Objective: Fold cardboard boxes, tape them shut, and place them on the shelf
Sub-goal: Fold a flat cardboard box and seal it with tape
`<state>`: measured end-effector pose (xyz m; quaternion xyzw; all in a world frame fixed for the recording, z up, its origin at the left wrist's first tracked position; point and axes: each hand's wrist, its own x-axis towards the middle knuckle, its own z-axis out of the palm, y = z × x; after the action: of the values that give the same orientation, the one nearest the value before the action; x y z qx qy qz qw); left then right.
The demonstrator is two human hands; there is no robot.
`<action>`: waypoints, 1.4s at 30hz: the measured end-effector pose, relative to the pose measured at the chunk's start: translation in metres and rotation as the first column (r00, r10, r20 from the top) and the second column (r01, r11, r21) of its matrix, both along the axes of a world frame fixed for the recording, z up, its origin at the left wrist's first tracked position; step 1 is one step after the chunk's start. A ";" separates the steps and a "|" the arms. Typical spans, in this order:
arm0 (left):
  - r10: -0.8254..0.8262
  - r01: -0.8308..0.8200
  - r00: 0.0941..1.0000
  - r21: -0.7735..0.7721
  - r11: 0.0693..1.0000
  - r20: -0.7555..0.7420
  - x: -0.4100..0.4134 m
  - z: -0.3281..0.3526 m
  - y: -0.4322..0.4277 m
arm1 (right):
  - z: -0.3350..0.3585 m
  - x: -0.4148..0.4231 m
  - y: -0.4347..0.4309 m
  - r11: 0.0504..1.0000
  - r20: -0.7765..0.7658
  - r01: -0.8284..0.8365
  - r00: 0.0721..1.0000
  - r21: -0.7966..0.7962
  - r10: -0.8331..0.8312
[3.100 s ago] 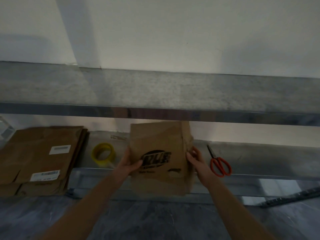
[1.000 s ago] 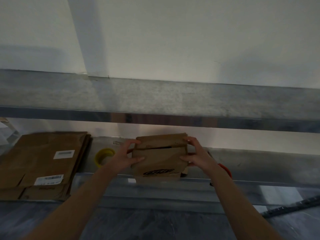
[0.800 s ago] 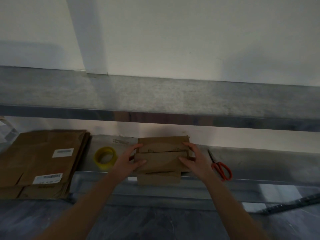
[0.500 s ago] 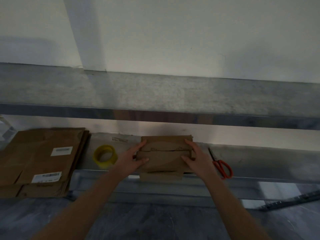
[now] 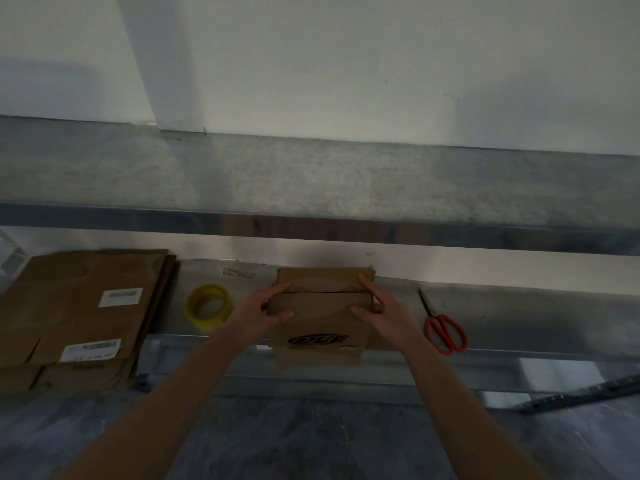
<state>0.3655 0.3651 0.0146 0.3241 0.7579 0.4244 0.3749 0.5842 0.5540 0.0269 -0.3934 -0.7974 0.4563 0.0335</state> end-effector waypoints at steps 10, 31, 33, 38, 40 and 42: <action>-0.115 0.048 0.896 -0.162 0.986 -0.428 0.001 0.007 0.008 | -0.005 -0.009 0.008 0.996 -0.003 -0.077 0.997 -0.045 0.077; -0.429 0.050 0.335 -0.438 0.897 -0.839 -0.015 0.060 -0.046 | 0.057 -0.028 -0.053 0.576 0.226 -0.288 0.958 0.765 0.178; -0.447 0.040 0.325 -0.460 0.887 -0.833 -0.034 0.061 -0.066 | 0.064 -0.048 -0.077 0.539 0.221 -0.332 0.940 0.774 0.260; -0.478 0.042 0.350 -0.496 0.867 -0.806 -0.079 0.040 -0.112 | 0.041 -0.113 -0.157 0.497 0.210 -0.429 0.875 0.755 0.437; -0.506 0.054 0.385 -0.529 0.847 -0.772 -0.096 0.025 -0.124 | 0.022 -0.139 -0.183 0.537 0.229 -0.441 0.880 0.719 0.416; -0.554 0.086 0.401 -0.572 0.815 -0.729 -0.108 0.014 -0.132 | -0.001 -0.161 -0.199 0.605 0.273 -0.425 0.904 0.674 0.330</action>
<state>0.2570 0.2331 0.0282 0.5420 0.8340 -0.0723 0.0741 0.4231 0.3549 0.0256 -0.1976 -0.9762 0.0795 0.0394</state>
